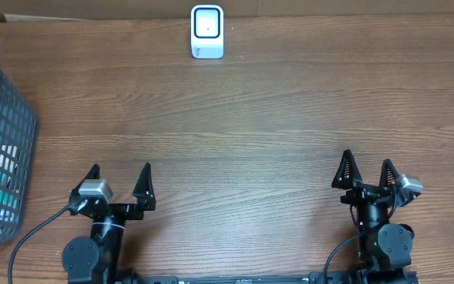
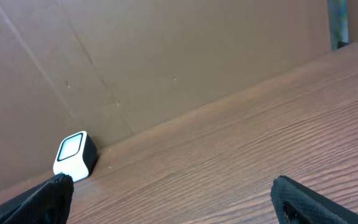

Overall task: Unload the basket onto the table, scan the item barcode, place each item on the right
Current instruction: 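Swing the left gripper over to the grey basket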

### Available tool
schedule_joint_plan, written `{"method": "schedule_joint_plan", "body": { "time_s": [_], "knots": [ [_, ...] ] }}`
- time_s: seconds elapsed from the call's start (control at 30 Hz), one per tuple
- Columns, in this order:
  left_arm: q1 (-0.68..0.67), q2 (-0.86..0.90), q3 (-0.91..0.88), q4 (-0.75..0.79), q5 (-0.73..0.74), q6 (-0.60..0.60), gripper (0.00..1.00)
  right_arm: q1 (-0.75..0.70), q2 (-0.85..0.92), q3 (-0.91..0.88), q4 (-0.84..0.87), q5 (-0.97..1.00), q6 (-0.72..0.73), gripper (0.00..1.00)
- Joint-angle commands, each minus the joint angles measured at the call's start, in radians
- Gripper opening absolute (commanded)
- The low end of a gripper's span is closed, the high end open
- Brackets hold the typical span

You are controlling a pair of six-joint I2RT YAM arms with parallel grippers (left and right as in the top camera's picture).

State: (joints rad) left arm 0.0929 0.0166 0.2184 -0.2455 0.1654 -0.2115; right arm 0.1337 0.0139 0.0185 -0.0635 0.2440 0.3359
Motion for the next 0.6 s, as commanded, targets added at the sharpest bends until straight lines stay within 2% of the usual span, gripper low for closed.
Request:
{"method": "schedule_joint_plan", "body": {
  "time_s": [0.0,0.27,0.57],
  "knots": [
    [-0.002,-0.01,0.055,-0.017,0.046,-0.021,1.0,0.008,-0.011,-0.011,0.005,0.014,-0.008,1.0],
    [-0.002,0.09,0.164,-0.055,0.114,-0.021,1.0,0.008,-0.011,-0.011,0.005,0.014,-0.008,1.0],
    [-0.002,0.418,0.466,-0.184,0.204,0.006,1.0,0.008,-0.011,-0.011,0.005,0.014,-0.008,1.0]
  ]
}}
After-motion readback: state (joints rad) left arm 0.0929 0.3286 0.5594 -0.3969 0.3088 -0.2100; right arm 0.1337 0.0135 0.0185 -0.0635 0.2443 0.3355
